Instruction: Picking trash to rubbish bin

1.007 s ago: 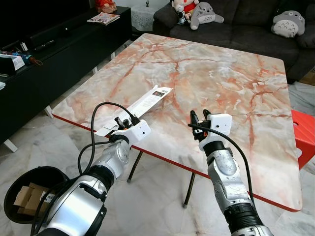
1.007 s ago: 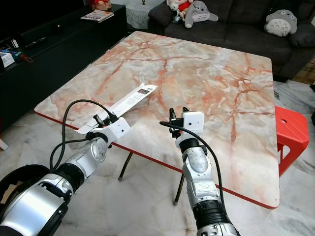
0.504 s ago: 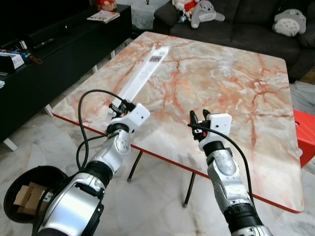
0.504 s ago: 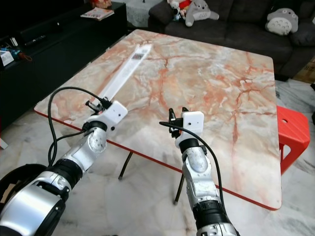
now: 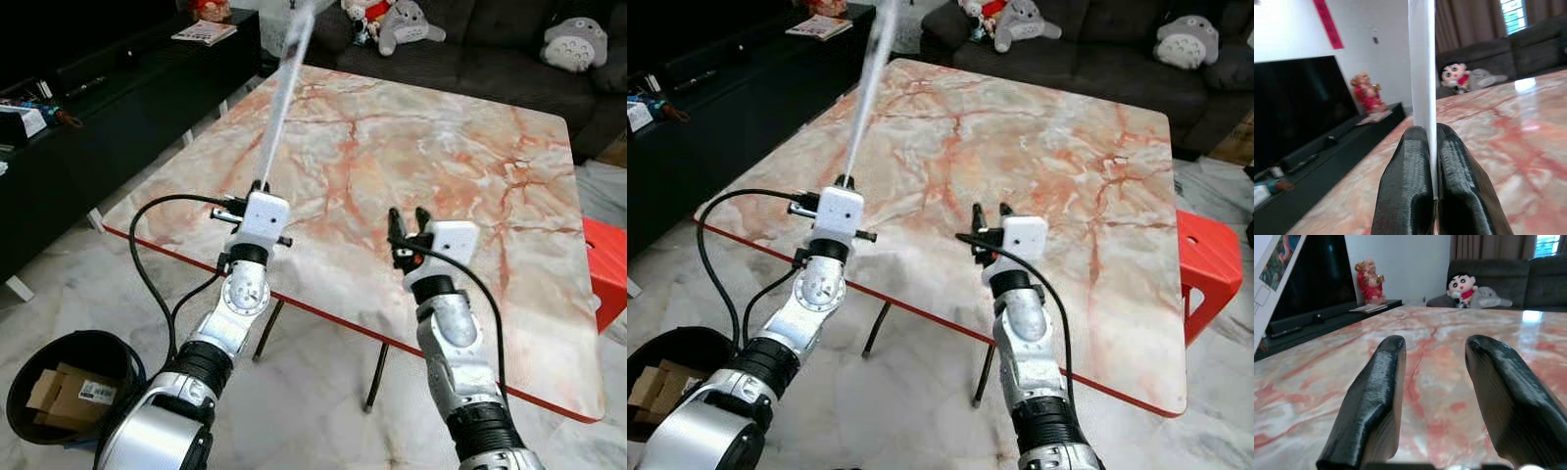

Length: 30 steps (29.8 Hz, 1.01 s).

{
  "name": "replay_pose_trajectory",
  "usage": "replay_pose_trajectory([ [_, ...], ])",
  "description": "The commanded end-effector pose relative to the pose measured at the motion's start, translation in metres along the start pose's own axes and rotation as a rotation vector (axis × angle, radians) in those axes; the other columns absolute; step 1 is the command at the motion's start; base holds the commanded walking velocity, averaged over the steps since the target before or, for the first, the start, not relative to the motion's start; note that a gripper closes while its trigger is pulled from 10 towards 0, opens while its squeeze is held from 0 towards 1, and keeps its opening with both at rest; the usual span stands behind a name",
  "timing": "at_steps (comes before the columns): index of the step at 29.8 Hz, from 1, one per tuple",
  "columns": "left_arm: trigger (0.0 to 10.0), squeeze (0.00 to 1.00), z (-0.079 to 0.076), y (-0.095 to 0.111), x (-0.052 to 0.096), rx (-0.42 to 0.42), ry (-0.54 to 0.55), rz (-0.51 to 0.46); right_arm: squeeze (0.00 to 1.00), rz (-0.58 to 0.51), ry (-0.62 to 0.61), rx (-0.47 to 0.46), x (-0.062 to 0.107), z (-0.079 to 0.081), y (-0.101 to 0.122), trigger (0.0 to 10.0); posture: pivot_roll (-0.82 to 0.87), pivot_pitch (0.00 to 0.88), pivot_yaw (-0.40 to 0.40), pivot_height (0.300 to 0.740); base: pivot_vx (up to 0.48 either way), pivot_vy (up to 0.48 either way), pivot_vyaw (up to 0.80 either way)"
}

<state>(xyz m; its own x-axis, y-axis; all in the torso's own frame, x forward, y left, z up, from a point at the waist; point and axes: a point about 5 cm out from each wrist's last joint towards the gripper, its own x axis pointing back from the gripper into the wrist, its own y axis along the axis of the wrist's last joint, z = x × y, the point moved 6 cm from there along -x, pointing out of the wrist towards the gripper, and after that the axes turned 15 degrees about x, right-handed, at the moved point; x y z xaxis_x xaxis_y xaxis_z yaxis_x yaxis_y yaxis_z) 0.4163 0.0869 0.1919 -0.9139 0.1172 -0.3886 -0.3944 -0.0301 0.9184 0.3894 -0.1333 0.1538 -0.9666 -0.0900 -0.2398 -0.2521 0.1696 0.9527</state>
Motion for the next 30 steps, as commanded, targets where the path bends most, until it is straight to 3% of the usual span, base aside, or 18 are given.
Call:
replay_pose_trajectory([
  [1,10.0,0.0,-0.007,-0.002,0.004,0.037,-0.047,0.005,0.0,-0.053,-0.035,0.024,-0.004,-0.013,0.014,10.0,0.06,0.047,-0.045,0.74,0.0,0.0,0.0],
  [5,10.0,0.0,0.001,0.0,0.003,0.063,-0.031,0.0,0.0,-0.075,-0.081,0.05,-0.004,-0.032,0.02,10.0,0.05,0.041,-0.044,0.74,0.0,0.0,0.0],
  [13,10.0,0.0,0.016,0.007,0.0,0.091,-0.003,-0.024,0.0,-0.07,-0.122,0.078,-0.002,-0.048,0.018,10.0,0.05,0.022,-0.043,0.74,0.0,0.0,0.0],
  [26,10.0,0.0,0.01,0.003,0.002,0.105,-0.019,-0.005,0.0,-0.066,-0.124,0.085,-0.002,-0.045,0.017,10.0,0.05,0.0,-0.035,0.74,0.0,0.0,0.0],
  [30,10.0,0.0,0.011,0.003,0.002,0.099,-0.015,-0.004,0.0,-0.061,-0.129,0.088,-0.001,-0.045,0.016,10.0,0.05,0.0,-0.034,0.74,0.0,0.0,0.79],
])
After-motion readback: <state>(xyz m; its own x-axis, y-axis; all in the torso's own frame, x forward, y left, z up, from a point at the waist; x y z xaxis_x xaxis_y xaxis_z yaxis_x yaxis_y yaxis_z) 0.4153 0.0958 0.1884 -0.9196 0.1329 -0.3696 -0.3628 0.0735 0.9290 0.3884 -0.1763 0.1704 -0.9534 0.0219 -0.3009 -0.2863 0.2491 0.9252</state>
